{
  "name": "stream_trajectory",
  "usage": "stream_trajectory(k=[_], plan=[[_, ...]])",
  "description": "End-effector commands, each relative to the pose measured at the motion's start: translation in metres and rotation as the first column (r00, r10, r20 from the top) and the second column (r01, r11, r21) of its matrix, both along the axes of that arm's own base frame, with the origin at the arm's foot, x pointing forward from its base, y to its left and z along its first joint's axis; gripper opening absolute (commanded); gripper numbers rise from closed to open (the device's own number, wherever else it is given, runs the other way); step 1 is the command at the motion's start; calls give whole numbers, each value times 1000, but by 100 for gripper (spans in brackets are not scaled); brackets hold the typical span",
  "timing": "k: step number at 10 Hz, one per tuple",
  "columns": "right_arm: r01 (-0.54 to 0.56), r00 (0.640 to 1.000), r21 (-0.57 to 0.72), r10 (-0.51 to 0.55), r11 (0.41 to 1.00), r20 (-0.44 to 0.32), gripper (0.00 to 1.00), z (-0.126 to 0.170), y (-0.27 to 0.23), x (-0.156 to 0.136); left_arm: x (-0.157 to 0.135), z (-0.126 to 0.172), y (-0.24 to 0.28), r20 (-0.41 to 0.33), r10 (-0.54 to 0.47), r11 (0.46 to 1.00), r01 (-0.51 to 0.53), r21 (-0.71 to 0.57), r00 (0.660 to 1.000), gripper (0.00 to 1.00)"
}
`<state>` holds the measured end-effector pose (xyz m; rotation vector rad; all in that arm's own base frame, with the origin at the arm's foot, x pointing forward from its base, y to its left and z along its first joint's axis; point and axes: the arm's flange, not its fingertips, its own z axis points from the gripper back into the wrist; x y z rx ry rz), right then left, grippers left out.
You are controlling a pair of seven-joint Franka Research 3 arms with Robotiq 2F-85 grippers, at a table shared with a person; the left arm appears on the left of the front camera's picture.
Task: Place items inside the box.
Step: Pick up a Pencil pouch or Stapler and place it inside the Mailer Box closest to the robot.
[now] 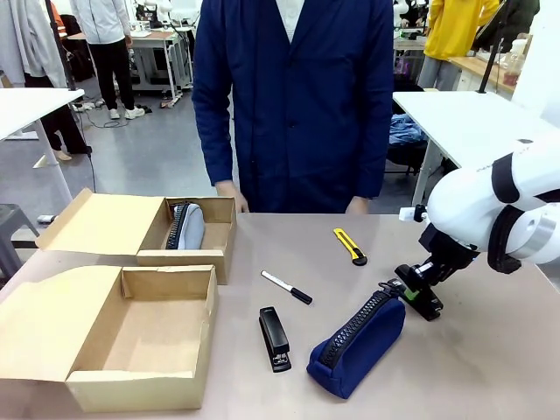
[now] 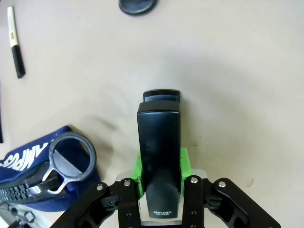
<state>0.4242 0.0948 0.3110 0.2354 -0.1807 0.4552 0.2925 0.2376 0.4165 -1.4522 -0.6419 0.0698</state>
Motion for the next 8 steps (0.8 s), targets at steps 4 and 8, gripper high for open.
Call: stream_trajectory(k=[4,8], plan=[[387,911,60,-371,920,-180,0,142,-47,-128,-3,1,-1,26,-7,1000,7,-1,1000,100],[375,910,10,-365,927,-199,0,177,-46,-115,-3,1,-1,26,-7,1000,7,-1,1000,100]])
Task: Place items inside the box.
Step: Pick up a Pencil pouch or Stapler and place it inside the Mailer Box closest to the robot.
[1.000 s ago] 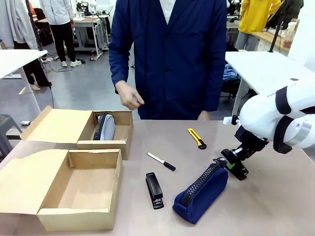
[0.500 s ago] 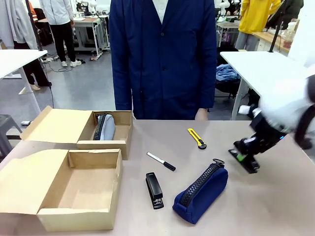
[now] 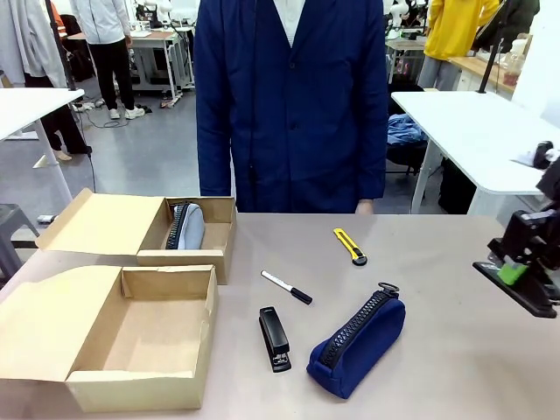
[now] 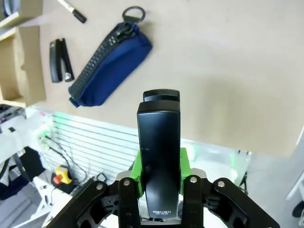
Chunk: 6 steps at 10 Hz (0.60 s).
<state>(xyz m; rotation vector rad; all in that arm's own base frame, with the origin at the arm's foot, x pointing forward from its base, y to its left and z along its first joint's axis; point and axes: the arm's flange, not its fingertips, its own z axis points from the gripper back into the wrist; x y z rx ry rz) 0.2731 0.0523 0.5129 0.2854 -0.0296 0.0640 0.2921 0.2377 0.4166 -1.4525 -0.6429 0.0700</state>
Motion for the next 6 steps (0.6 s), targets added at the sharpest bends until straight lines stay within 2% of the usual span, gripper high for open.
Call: stream_trajectory(k=[1,2,3,4,6], plan=[[18,1000,0,-18,1000,11,0,-25,-4,36,-3,1,-1,25,-7,1000,7,0,1000,100],[0,1000,0,0,1000,0,32,0,0,0,-3,1,-1,25,-7,1000,7,0,1000,100],[-56,998,35,55,998,32,32,-3,42,6,-3,1,-1,25,-7,1000,7,0,1000,100],[-38,996,89,31,995,78,32,3,100,5,-3,1,-1,25,-7,1000,7,0,1000,100],[-13,999,123,9,992,36,32,0,194,-8,-3,1,-1,25,-7,1000,7,0,1000,100]])
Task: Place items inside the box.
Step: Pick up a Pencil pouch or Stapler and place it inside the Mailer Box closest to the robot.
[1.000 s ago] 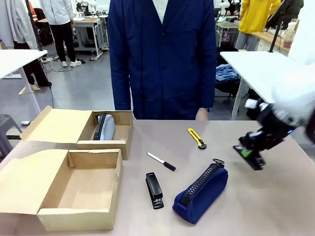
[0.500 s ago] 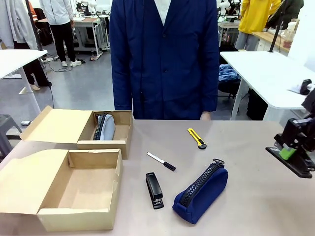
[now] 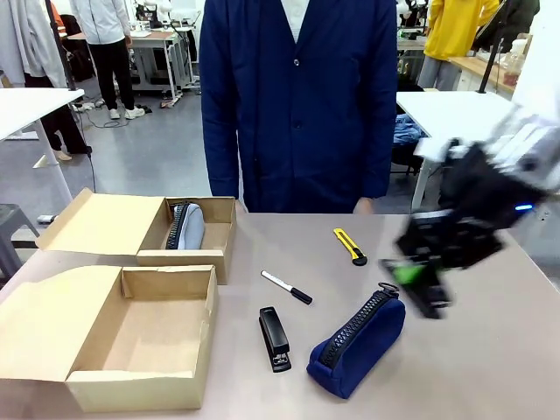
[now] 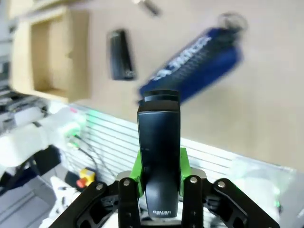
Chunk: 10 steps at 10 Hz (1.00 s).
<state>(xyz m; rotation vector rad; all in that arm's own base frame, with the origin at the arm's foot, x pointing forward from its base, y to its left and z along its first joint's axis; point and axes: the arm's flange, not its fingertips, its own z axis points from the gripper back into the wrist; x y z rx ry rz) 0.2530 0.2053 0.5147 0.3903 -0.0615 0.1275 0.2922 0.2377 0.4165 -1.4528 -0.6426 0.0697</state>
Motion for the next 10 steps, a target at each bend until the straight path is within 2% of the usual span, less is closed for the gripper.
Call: stream_trajectory(k=[1,2,3,4,5,6,7,8,10], plan=[[95,995,19,-95,995,-9,32,-11,82,2,-3,1,-1,25,-7,1000,7,0,1000,100],[89,996,51,-89,995,4,32,-19,112,-10,-3,1,-1,25,-7,1000,7,0,1000,100],[95,995,17,-95,995,24,32,-23,128,-25,-3,1,-1,25,-7,1000,7,0,1000,100],[42,999,32,-41,999,-11,32,-13,94,-25,-3,1,-1,25,-7,1000,7,0,1000,100],[42,999,32,-41,999,-11,32,-13,94,-25,-3,1,-1,25,-7,1000,7,0,1000,100],[52,999,24,-52,998,-1,32,-24,126,-34,-3,1,-1,25,-7,1000,7,0,1000,100],[113,993,-214,-116,970,-2,32,-32,134,-50,-3,1,-1,25,-7,1000,7,0,1000,100],[64,997,-254,-53,965,50,32,-37,164,-53,-3,1,-1,25,-7,1000,7,0,1000,100],[-41,995,-189,56,981,79,32,-39,230,-42,-3,1,-1,25,-7,1000,7,0,1000,100]])
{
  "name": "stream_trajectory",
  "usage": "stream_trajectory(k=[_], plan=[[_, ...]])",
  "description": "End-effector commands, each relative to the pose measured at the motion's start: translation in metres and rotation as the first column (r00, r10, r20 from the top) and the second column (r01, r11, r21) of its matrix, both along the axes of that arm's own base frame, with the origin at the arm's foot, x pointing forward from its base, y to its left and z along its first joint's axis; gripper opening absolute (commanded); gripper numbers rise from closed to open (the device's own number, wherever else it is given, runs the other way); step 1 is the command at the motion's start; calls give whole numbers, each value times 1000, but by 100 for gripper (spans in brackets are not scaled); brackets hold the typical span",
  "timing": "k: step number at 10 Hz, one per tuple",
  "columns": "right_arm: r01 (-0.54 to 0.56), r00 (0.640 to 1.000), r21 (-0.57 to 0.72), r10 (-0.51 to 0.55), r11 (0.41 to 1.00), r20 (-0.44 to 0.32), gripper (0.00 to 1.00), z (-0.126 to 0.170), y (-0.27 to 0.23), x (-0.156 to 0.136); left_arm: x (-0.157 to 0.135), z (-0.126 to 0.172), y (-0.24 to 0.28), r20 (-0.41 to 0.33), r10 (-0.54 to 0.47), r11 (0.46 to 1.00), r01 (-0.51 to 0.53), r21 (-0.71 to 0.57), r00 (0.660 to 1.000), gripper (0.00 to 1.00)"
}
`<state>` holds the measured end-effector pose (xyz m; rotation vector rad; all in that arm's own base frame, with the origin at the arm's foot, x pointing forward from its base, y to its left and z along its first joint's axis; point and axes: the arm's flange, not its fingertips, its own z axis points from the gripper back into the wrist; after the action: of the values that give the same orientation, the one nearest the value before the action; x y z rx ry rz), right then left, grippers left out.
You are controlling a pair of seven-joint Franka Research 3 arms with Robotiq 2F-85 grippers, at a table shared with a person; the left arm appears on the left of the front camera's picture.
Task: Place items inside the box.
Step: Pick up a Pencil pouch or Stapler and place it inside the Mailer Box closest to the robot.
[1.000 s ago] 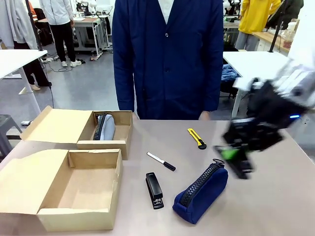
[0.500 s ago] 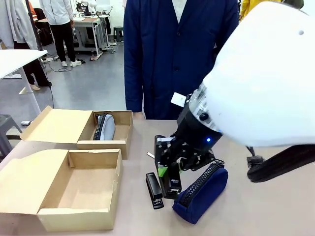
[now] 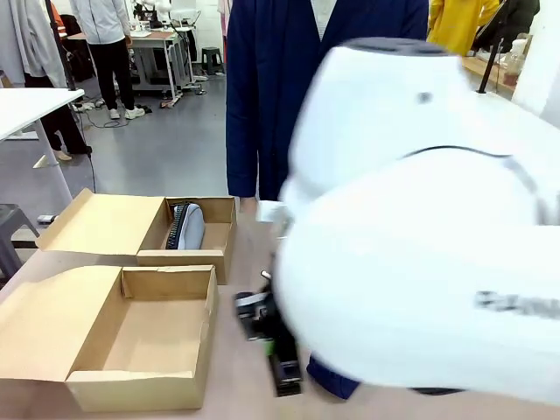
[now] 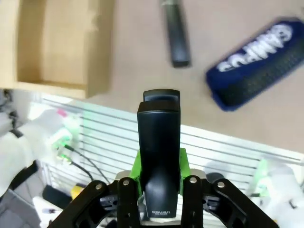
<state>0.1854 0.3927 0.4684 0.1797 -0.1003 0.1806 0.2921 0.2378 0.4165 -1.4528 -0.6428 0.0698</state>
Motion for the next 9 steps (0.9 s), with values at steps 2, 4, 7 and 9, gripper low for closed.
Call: stream_trajectory(k=[2,4,7,9], plan=[[-25,996,37,21,999,83,32,-2,119,30,-3,1,-1,25,-7,1000,7,0,1000,100],[-54,996,49,51,997,74,32,-14,164,39,-3,1,-1,25,-7,1000,7,0,1000,100],[10,998,75,-15,997,63,32,-37,186,58,-3,1,-1,25,-7,1000,7,0,1000,100],[57,992,96,-67,994,111,32,-46,189,74,-3,1,-1,25,-7,1000,7,0,1000,100]])
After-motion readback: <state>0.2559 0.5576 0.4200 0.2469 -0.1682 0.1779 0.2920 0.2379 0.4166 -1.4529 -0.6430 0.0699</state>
